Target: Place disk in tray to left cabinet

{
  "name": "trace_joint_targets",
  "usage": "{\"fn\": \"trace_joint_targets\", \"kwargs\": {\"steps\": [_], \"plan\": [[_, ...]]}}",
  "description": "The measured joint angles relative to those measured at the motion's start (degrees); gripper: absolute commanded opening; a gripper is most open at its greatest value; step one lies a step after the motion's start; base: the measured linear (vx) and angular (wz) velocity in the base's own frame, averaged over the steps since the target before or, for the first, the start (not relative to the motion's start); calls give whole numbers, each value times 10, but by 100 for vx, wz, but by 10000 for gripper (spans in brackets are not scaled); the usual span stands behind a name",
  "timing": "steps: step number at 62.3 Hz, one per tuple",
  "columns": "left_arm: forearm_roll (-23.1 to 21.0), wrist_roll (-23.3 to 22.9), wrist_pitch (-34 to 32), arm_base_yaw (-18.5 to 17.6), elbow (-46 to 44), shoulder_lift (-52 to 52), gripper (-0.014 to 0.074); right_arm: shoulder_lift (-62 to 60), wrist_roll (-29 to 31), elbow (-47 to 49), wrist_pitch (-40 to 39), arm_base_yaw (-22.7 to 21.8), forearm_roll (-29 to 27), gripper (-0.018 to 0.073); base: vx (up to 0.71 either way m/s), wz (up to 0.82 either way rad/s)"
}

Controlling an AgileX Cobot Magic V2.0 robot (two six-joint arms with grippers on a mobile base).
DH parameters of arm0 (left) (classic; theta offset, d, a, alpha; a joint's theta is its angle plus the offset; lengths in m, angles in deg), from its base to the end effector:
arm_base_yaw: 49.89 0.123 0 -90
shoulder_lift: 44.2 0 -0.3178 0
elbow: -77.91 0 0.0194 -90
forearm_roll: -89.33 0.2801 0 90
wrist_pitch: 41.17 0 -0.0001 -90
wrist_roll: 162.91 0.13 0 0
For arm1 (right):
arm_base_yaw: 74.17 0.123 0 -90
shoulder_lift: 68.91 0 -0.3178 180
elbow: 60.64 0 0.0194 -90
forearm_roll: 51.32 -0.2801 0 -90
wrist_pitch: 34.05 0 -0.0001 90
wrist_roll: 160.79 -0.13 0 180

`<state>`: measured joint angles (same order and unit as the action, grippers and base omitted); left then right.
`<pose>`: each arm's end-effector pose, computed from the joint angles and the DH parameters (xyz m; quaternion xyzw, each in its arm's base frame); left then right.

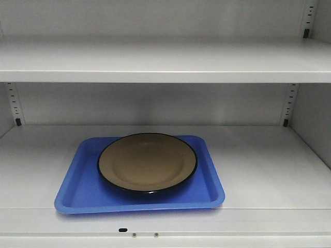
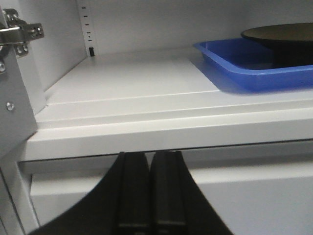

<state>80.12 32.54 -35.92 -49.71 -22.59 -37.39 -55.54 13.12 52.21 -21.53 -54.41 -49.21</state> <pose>0.0927 -0.0016 0.1946 0.0432 0.7150 0.0341 0.6970 0.0885 0.0307 0.2548 -0.0966 0.7191 0.1390 0.6740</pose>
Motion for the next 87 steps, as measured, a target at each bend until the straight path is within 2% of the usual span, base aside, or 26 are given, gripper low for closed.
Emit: {"fn": "trace_joint_targets", "kwargs": {"steps": [13, 53, 61, 67, 77, 87], "plan": [[22, 0, 15, 1, 1, -5, -3, 0, 0, -1, -1, 0, 0, -4, 0, 0], [22, 0, 23, 1, 1, -5, -3, 0, 0, -1, -1, 0, 0, -4, 0, 0], [23, 0, 23, 1, 1, -5, -3, 0, 37, -16, -17, -3, 16, -4, 0, 0], [23, 0, 23, 1, 1, -5, -3, 0, 75, -49, -44, -35, 15, -4, 0, 0], [23, 0, 23, 1, 1, -5, -3, -1, 86, -114, -100, -122, 16, -4, 0, 0], [23, 0, 23, 1, 1, -5, -3, -50, 90, -126, -134, -143, 18, -4, 0, 0]]}}
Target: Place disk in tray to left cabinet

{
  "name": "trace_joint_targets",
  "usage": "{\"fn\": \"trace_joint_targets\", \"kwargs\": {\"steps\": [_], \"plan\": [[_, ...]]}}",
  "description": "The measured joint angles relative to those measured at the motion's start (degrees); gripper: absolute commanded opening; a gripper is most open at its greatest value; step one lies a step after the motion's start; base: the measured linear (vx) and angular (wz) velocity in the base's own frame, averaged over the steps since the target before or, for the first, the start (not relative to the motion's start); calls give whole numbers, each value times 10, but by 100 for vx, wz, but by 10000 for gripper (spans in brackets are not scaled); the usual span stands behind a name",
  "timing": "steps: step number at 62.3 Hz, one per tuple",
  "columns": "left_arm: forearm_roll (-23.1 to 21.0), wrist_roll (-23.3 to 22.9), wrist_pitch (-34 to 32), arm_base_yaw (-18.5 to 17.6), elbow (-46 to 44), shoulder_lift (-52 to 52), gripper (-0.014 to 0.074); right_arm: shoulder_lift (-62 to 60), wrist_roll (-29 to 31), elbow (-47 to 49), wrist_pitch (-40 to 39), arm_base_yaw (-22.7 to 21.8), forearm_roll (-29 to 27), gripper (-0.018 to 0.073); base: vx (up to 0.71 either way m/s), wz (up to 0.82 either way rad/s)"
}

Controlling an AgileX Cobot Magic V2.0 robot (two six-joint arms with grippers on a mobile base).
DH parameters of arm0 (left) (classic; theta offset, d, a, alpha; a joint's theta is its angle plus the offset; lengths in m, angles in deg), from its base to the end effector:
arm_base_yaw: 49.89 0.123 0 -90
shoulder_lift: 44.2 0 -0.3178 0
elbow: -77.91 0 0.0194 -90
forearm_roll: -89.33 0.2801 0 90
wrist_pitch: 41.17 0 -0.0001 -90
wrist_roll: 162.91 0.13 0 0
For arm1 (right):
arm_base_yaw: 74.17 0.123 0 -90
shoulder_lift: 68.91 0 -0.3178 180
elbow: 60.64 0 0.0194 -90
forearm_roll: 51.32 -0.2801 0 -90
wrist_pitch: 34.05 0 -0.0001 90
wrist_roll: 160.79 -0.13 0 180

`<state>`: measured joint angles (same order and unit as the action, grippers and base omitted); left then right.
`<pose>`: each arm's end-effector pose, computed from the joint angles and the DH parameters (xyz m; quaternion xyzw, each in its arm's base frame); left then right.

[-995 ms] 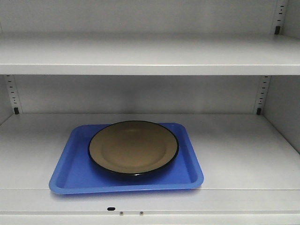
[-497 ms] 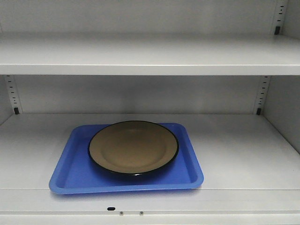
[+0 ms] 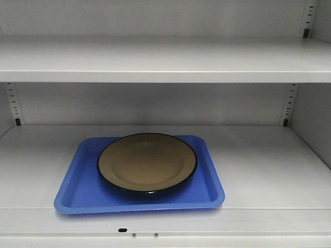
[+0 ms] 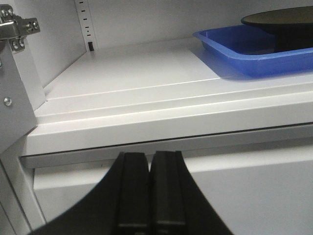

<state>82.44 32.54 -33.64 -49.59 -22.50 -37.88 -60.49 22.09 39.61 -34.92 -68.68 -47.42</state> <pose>0.0919 -0.0016 0.1895 0.0582 0.7254 0.0476 0.6843 0.0944 0.0092 0.2039 -0.0741 0.6863 -0.0078 0.7235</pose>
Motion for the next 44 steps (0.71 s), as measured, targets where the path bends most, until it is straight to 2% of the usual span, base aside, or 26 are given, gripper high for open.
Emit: {"fn": "trace_joint_targets", "kwargs": {"steps": [44], "plan": [[0, 0, 0, 0, 0, 0, -3, -20, 3, 0, -8, 0, 4, -4, 0, 0]]}}
